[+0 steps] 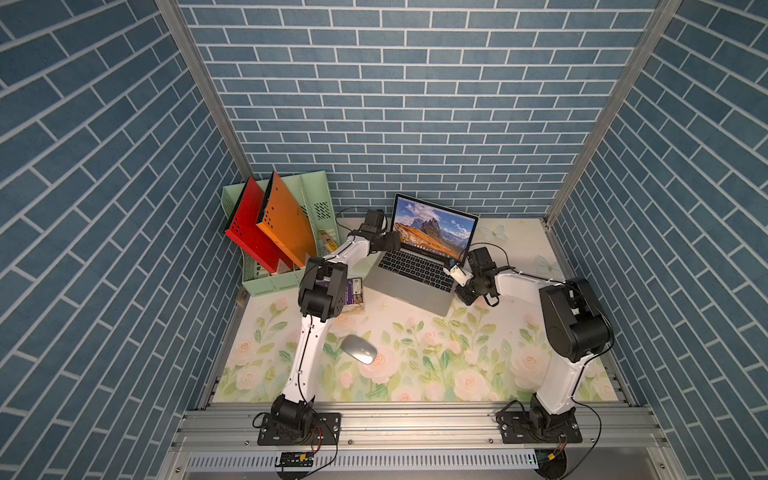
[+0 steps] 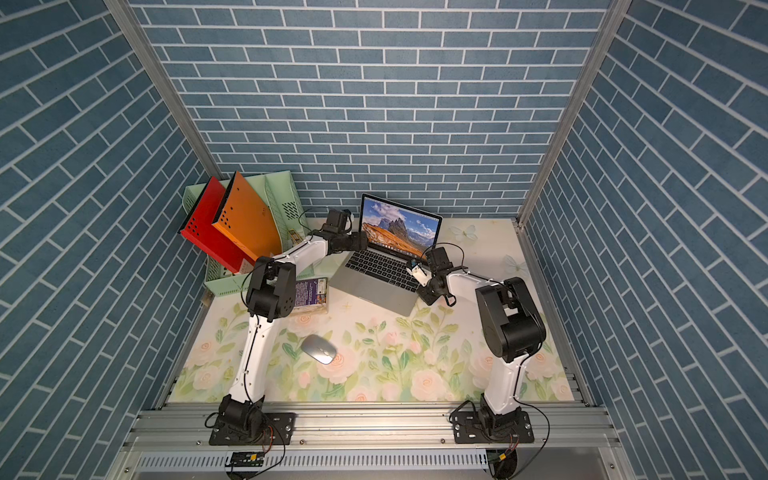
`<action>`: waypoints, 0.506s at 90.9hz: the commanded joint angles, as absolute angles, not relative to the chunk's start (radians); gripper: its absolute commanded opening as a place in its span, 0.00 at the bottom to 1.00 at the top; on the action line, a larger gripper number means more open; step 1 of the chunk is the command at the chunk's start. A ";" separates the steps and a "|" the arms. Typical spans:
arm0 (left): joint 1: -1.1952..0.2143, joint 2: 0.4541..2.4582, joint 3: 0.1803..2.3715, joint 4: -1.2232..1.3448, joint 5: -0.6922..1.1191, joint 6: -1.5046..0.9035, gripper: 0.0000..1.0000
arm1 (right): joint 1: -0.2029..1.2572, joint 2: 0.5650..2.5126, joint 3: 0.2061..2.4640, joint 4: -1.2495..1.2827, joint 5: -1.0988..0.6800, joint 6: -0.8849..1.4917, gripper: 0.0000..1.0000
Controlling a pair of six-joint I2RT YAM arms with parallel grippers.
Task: Insert the wireless mouse receiver into the laptop
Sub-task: Move the laptop to the center of the board.
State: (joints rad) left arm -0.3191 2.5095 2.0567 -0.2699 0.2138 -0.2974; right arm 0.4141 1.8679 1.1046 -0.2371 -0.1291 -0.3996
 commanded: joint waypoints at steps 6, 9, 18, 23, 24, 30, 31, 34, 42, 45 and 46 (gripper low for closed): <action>-0.317 2.535 2.047 -0.321 0.363 -0.248 0.90 | 0.475 1.882 1.066 -0.319 -0.200 -0.390 0.00; -0.316 2.534 2.042 -0.316 0.389 -0.237 0.89 | 0.488 1.874 1.059 -0.319 -0.206 -0.386 0.00; -0.313 2.543 2.040 -0.311 0.456 -0.203 0.86 | 0.522 1.845 1.043 -0.317 -0.213 -0.369 0.00; -0.313 2.551 2.039 -0.302 0.503 -0.181 0.84 | 0.517 1.821 1.025 -0.301 -0.185 -0.356 0.00; -0.313 2.552 2.038 -0.300 0.517 -0.178 0.84 | 0.515 1.816 1.022 -0.298 -0.180 -0.355 0.00; -0.313 2.567 2.043 -0.279 0.584 -0.169 0.82 | 0.484 1.779 1.005 -0.284 -0.174 -0.355 0.00; -0.313 2.571 2.046 -0.277 0.593 -0.169 0.82 | 0.478 1.772 1.003 -0.283 -0.168 -0.356 0.00; -0.313 2.582 2.057 -0.275 0.610 -0.168 0.82 | 0.458 1.756 0.998 -0.282 -0.144 -0.358 0.00; -0.313 2.615 2.104 -0.308 0.606 -0.154 0.82 | 0.417 1.733 0.993 -0.292 -0.063 -0.378 0.00; -0.313 2.622 2.115 -0.316 0.605 -0.148 0.82 | 0.404 1.732 0.992 -0.296 -0.046 -0.385 0.00; -0.313 2.625 2.118 -0.317 0.605 -0.148 0.82 | 0.400 1.733 0.992 -0.297 -0.041 -0.387 0.00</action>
